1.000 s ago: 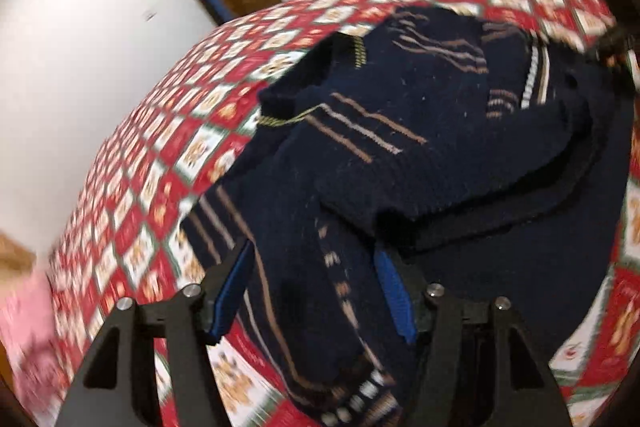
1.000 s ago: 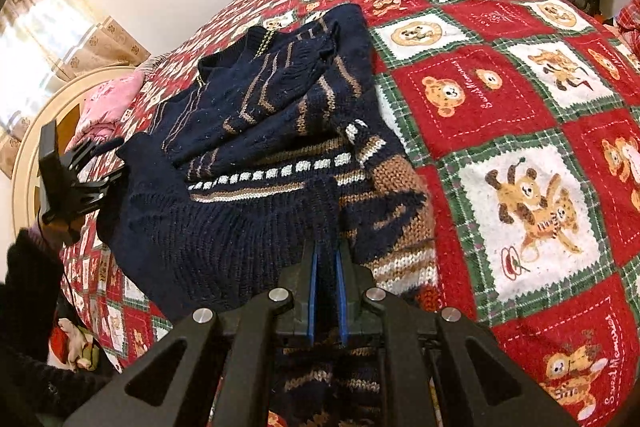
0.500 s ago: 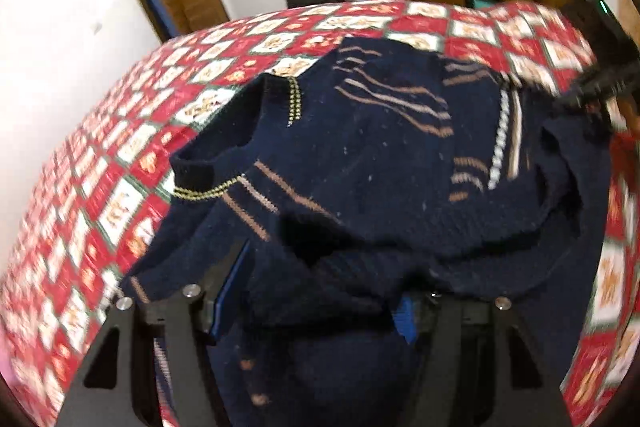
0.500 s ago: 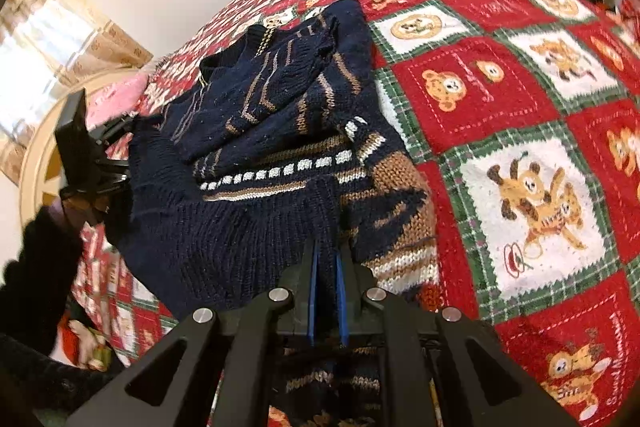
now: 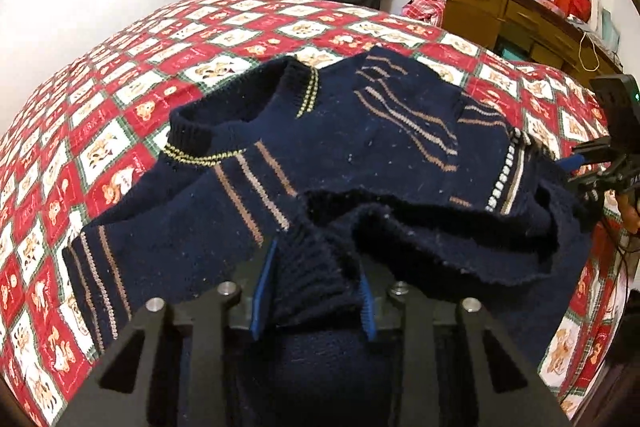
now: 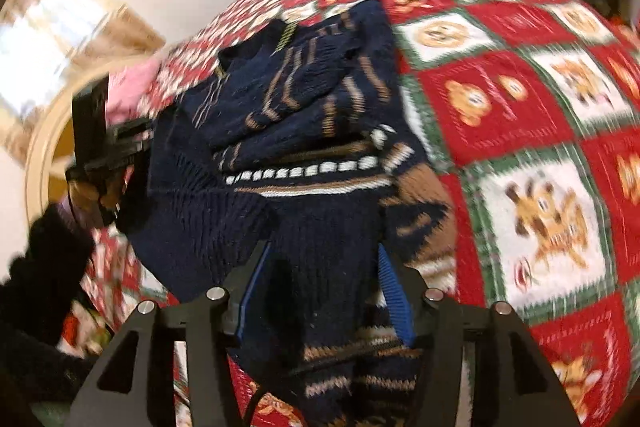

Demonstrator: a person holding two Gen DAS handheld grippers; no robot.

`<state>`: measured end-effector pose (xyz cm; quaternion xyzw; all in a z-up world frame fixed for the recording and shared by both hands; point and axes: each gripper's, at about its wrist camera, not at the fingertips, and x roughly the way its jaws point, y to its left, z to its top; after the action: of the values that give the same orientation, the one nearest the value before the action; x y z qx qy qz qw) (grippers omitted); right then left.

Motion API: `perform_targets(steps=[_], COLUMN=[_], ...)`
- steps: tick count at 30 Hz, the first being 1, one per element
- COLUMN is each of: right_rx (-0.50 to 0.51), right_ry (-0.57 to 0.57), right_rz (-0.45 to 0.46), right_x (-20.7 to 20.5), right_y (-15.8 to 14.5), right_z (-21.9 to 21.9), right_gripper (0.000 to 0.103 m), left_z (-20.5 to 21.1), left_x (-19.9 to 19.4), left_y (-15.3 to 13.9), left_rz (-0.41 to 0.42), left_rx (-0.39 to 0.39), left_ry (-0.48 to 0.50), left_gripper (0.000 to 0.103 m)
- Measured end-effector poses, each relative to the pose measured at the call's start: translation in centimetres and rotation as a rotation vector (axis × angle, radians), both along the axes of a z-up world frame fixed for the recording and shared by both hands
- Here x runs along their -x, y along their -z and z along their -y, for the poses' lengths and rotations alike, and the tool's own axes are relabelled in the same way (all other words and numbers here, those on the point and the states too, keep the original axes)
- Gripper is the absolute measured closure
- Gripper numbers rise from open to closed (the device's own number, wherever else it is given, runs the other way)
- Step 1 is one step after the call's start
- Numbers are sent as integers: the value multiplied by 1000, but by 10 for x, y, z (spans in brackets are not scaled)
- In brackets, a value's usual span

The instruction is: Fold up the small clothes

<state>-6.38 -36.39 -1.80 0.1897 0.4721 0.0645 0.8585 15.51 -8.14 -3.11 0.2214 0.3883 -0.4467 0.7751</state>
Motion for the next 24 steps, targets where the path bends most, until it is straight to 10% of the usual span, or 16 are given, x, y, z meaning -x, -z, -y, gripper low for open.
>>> perform_targets(steps=[2,17,24], right_rx=[75,79,120], right_ry=[-38,-12,-6], right_rz=[-23,428,473], right_x=[-5,33,1], right_y=[0,-150,-160], right_z=[-9,-19,-17], right_gripper=[95,95,95], left_z=[-5,-109,-139], left_x=[2,52,27], left_y=[-3,-111,-112], left_rz=[-2,0,1], left_rx=[17,475,498], left_ry=[-16,-212,-377], left_gripper=[80,86,86])
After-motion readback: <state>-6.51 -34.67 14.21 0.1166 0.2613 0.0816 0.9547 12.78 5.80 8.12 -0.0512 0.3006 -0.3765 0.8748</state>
